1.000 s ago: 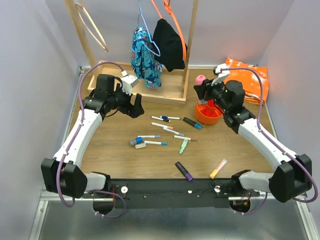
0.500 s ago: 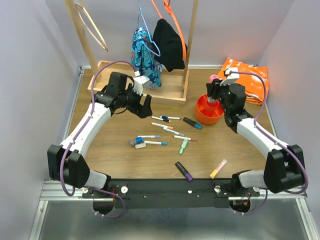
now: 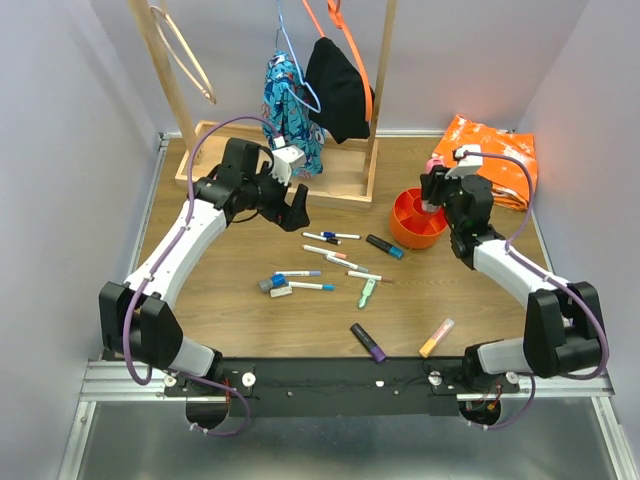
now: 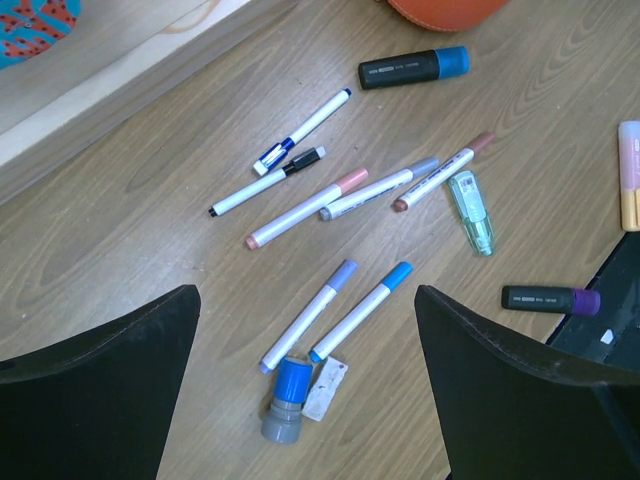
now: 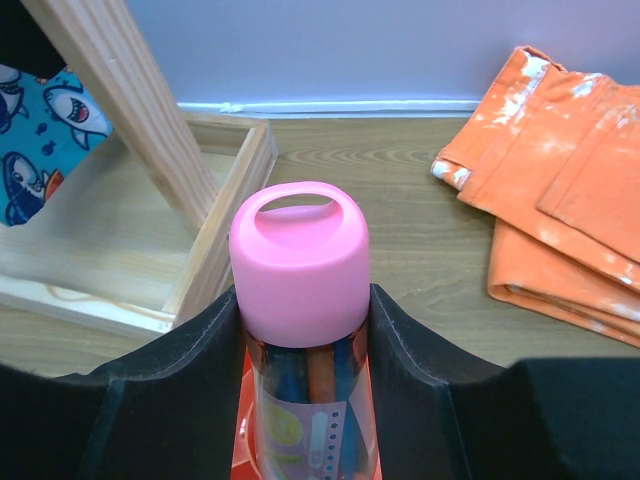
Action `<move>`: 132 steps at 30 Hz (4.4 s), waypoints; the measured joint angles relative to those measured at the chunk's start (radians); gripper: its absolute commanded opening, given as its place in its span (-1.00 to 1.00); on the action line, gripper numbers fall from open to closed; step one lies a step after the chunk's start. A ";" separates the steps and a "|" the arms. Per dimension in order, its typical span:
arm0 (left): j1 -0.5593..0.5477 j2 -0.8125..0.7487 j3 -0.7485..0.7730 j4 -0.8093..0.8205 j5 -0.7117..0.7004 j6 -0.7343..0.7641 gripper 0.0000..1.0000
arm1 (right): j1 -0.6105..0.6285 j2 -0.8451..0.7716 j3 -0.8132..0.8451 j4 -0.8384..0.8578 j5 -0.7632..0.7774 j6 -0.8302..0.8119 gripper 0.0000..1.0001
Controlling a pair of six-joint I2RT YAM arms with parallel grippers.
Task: Sort the stationery into containers
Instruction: Place the stationery in the storage box, then pick up the pen from the center of the board.
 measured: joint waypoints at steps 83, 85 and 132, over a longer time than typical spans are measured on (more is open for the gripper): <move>-0.259 0.060 0.009 -0.066 -0.133 0.264 0.77 | -0.027 -0.360 0.144 -0.572 -0.278 -0.109 0.71; -0.277 0.053 -0.005 -0.090 -0.145 0.306 0.74 | -0.026 -0.367 0.162 -0.670 -0.360 -0.163 0.71; -0.690 0.099 -0.131 -0.084 -0.031 0.803 0.57 | -0.122 -0.181 0.570 -1.100 -0.199 -0.037 0.70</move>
